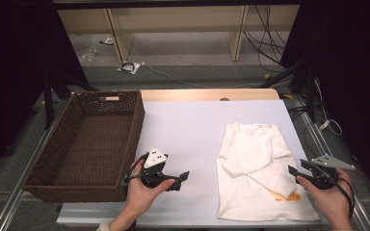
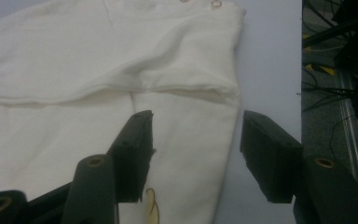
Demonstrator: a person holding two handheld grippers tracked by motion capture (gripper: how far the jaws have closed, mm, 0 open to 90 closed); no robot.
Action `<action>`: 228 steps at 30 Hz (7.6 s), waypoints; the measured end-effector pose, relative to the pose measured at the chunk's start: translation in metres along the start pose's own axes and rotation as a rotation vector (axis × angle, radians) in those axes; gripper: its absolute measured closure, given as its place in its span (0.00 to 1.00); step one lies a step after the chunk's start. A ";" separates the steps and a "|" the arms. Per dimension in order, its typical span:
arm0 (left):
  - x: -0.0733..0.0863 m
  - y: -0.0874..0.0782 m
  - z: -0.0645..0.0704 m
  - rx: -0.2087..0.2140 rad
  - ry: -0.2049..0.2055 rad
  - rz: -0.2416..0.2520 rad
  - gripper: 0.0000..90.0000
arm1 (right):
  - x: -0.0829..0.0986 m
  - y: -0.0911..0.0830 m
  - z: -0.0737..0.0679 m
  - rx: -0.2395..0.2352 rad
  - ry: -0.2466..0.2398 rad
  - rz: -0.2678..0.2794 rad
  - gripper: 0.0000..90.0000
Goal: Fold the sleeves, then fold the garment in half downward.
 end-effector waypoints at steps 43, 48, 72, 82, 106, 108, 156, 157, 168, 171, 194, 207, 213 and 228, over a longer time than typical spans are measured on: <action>0.002 0.003 0.005 0.003 0.000 -0.006 0.08 | 0.001 0.000 0.003 0.026 0.000 0.002 0.44; -0.002 0.004 0.013 -0.001 0.026 -0.003 0.11 | -0.001 -0.002 0.001 0.017 -0.010 -0.002 0.44; 0.020 0.103 0.073 0.121 0.133 -0.237 0.62 | 0.010 0.004 0.013 0.061 0.044 -0.067 0.60; 0.023 0.120 0.073 0.095 0.139 -0.253 0.57 | 0.017 0.009 0.009 0.048 0.031 -0.111 0.65; 0.023 0.125 0.083 0.112 0.165 -0.282 0.91 | 0.017 0.011 0.006 0.000 0.086 -0.130 0.96; 0.023 0.125 0.084 0.104 0.148 -0.286 0.95 | 0.017 0.011 0.005 -0.002 0.089 -0.129 0.98; 0.010 0.090 0.063 0.068 0.057 -0.300 0.97 | 0.010 0.015 -0.017 -0.018 0.008 -0.154 0.99; 0.010 0.089 0.062 0.066 0.056 -0.300 0.97 | 0.010 0.015 -0.018 -0.018 0.005 -0.155 0.99; 0.009 0.071 0.050 0.055 0.041 -0.331 0.97 | 0.007 0.019 -0.036 -0.064 -0.011 -0.166 0.99; 0.011 0.067 0.046 0.048 0.030 -0.342 0.97 | 0.006 0.020 -0.042 -0.081 -0.014 -0.166 0.99; 0.015 0.032 0.019 0.005 0.000 -0.360 0.97 | 0.001 0.030 -0.081 -0.168 -0.015 -0.173 0.99; 0.018 0.010 0.003 -0.021 -0.023 -0.378 0.97 | -0.003 0.035 -0.106 -0.230 -0.017 -0.170 0.99; 0.017 0.002 -0.003 -0.031 -0.034 -0.389 0.97 | -0.004 0.037 -0.115 -0.251 -0.025 -0.171 0.99; 0.018 -0.014 -0.012 -0.070 -0.030 -0.402 0.97 | -0.006 0.040 -0.134 -0.294 -0.043 -0.172 0.99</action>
Point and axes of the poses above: each handheld gripper's, and its own axes: y roughly forward along the jaws, x roughly out of its underside, z roughly to its right, the point moved 5 cm from there along y, roughly forward along the jaws, and after that the axes turned 12 degrees about z, right-handed, at the moved point
